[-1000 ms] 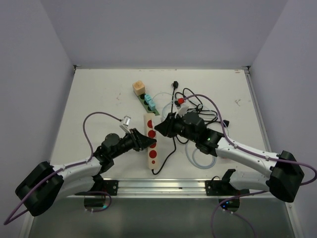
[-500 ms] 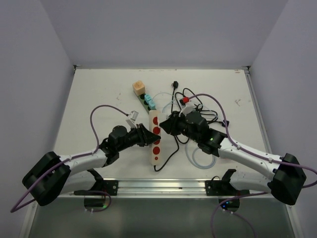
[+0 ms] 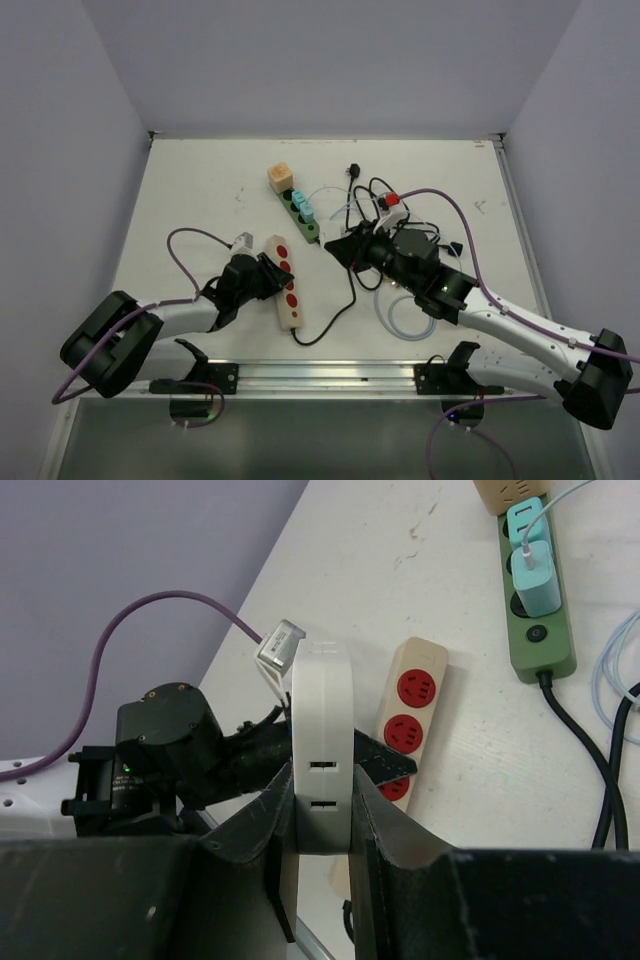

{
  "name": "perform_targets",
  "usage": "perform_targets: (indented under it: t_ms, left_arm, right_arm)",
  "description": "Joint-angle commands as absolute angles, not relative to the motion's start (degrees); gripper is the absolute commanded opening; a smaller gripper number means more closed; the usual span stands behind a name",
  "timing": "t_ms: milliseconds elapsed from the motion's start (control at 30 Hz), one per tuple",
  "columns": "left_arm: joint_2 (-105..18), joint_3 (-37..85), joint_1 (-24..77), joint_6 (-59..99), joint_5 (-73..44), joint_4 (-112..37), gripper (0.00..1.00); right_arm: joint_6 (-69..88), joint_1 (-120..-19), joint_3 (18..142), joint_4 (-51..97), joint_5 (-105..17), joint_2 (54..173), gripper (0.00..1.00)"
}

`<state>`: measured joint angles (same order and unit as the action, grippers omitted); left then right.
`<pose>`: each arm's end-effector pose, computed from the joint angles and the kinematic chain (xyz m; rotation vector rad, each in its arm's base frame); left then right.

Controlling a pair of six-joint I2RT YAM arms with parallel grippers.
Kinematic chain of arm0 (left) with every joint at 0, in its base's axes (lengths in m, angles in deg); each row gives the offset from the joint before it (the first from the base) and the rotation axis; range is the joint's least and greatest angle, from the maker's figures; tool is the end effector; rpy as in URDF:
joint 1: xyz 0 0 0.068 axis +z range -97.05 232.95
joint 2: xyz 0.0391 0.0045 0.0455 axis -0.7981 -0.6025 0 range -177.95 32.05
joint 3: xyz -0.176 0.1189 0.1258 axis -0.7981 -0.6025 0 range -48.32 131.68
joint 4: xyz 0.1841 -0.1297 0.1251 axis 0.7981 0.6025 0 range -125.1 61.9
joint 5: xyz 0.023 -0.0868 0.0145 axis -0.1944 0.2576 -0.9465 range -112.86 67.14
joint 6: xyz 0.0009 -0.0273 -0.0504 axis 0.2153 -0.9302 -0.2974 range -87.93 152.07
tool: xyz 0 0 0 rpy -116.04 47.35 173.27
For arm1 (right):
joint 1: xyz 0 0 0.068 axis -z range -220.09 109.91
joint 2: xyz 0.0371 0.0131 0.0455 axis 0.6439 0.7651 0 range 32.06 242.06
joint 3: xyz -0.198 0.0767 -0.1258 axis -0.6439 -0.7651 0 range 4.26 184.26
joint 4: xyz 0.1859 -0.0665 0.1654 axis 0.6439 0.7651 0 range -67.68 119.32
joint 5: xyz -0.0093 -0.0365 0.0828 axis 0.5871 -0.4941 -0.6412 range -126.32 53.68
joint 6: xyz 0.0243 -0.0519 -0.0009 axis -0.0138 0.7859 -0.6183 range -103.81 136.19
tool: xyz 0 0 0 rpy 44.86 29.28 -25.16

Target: Pull the plug off the socket

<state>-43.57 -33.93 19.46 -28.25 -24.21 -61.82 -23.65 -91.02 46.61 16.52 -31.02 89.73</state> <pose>0.1874 -0.1229 0.0960 -0.5520 2.2530 -0.8723 0.1631 0.1950 0.2891 -0.1075 1.8601 1.0610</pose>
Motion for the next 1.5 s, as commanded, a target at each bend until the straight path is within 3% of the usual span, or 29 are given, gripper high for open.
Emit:
perform_targets:
  t_ms: [0, 300, 333, 500, 567, 700, 867, 1133, 1233, 1333, 1367, 1467]
  left_arm:
    - [-40.56, -34.52, 19.47, -21.29, -30.42, -55.32, 0.00]
    - [-35.80, -32.32, 22.09, -16.45, -34.99, -47.58, 0.03]
    - [-36.41, -32.58, 22.71, -15.67, -34.30, -47.75, 0.12]
    - [-37.74, -32.41, 27.54, -13.12, -32.01, -48.02, 0.24]
    - [-37.56, -31.45, 28.86, -12.41, -31.92, -46.44, 0.33]
    - [-35.29, -29.60, 30.10, -10.74, -32.00, -43.37, 0.68]
    - [-28.45, -22.96, 30.54, -9.07, -34.45, -32.69, 0.94]
    - [-23.51, -12.12, 30.63, -4.85, -34.29, -21.49, 1.00]
    - [-21.22, -6.41, 30.54, -2.22, -32.27, -17.11, 1.00]
    - [-18.50, -1.48, 30.54, 0.94, -31.66, -14.27, 1.00]
    - [-17.79, -0.25, 30.54, 2.61, -31.48, -13.83, 1.00]
    - [-16.38, 1.77, 30.54, 4.73, -32.87, -11.11, 1.00]
  right_arm:
    - [-22.40, -91.06, 47.51, 15.38, -28.24, 88.66, 0.00]
    - [-21.78, -88.97, 48.03, 23.89, -21.38, 86.99, 0.00]
    - [-22.48, -88.17, 47.60, 24.78, -21.82, 87.08, 0.00]
    - [-26.34, -76.60, 44.61, 25.40, -31.55, 87.34, 0.00]
    - [-26.44, -73.59, 43.03, 25.48, -33.07, 87.26, 0.00]
    - [-25.39, -66.21, 42.15, 26.19, -36.84, 87.34, 0.00]
    - [-25.03, -57.87, 42.41, 25.67, -43.59, 90.14, 0.00]
    - [-23.89, -55.73, 45.39, 23.55, -46.69, 97.35, 0.01]
    - [-23.72, -55.29, 47.59, 23.29, -47.48, 100.51, 0.08]
    - [-23.01, -54.85, 49.79, 23.73, -47.84, 102.37, 0.31]
    - [-22.58, -54.68, 50.23, 23.99, -47.75, 103.33, 0.45]
    - [-21.52, -53.97, 52.69, 26.27, -48.27, 105.09, 0.60]
